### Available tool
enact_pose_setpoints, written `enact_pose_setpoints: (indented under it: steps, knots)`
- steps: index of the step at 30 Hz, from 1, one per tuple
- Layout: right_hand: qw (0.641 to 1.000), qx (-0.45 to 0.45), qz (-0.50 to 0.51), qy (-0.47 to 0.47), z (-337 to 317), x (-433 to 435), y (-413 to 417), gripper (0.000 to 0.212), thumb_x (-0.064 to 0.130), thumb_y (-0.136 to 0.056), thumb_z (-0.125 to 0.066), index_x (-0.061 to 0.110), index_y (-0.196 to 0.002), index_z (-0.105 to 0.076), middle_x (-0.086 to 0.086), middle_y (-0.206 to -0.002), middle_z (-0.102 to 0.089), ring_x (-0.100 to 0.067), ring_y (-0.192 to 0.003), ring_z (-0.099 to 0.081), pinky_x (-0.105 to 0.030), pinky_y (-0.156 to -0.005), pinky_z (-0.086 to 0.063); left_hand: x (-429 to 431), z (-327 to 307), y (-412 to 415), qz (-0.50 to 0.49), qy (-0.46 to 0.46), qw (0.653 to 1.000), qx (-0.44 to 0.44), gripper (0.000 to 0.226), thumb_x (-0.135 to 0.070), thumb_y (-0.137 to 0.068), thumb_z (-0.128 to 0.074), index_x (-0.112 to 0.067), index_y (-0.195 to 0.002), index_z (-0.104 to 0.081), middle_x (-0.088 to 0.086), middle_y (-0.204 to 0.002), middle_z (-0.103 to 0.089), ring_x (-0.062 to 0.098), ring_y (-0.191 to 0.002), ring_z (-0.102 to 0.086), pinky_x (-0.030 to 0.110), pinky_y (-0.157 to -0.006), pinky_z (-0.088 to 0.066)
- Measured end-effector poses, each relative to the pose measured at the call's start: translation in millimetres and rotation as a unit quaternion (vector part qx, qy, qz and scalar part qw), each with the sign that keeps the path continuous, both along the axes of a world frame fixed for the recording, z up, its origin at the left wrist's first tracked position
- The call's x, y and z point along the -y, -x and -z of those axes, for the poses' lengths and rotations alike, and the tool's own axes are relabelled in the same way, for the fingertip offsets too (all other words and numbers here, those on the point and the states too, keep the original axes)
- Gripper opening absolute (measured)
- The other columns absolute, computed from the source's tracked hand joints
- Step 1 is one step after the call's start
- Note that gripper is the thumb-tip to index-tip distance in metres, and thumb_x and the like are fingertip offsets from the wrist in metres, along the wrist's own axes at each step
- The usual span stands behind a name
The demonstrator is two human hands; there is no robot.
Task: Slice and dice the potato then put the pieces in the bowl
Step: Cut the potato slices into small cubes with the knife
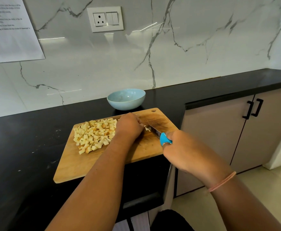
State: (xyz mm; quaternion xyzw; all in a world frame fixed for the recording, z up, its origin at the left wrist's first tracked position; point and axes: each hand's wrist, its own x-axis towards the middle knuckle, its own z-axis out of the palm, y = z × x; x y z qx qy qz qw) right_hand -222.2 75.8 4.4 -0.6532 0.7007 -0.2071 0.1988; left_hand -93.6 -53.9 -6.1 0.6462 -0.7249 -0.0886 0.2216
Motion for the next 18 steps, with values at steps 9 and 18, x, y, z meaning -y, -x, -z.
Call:
enact_pose_setpoints:
  steps: [9, 18]
  knots:
    - [0.999, 0.047, 0.003, 0.007, 10.0, 10.8, -0.2, 0.045, 0.027, -0.098, -0.044, 0.024, -0.142, -0.037, 0.003, -0.102, -0.051, -0.015, -0.093, -0.055, -0.031, -0.085, -0.051, -6.2, -2.7, 0.1, 0.044, -0.042, 0.998, -0.020, 0.024, -0.031, -0.084, -0.067, -0.007, -0.087, -0.072, 0.006, -0.078, -0.066, 0.009, -0.068, -0.054, 0.018, -0.055, -0.041]
    - [0.999, 0.036, 0.020, 0.022, 2.2, 5.8, 8.7, 0.040, 0.026, -0.098, -0.042, 0.021, -0.138, -0.042, 0.003, -0.094, -0.052, -0.014, -0.084, -0.056, -0.031, -0.081, -0.052, -0.9, -3.3, -8.6, 0.011, 0.004, 0.998, -0.056, 0.024, -0.005, -0.092, -0.057, -0.015, -0.107, -0.072, 0.000, -0.113, -0.068, 0.017, -0.106, -0.060, 0.025, -0.090, -0.045]
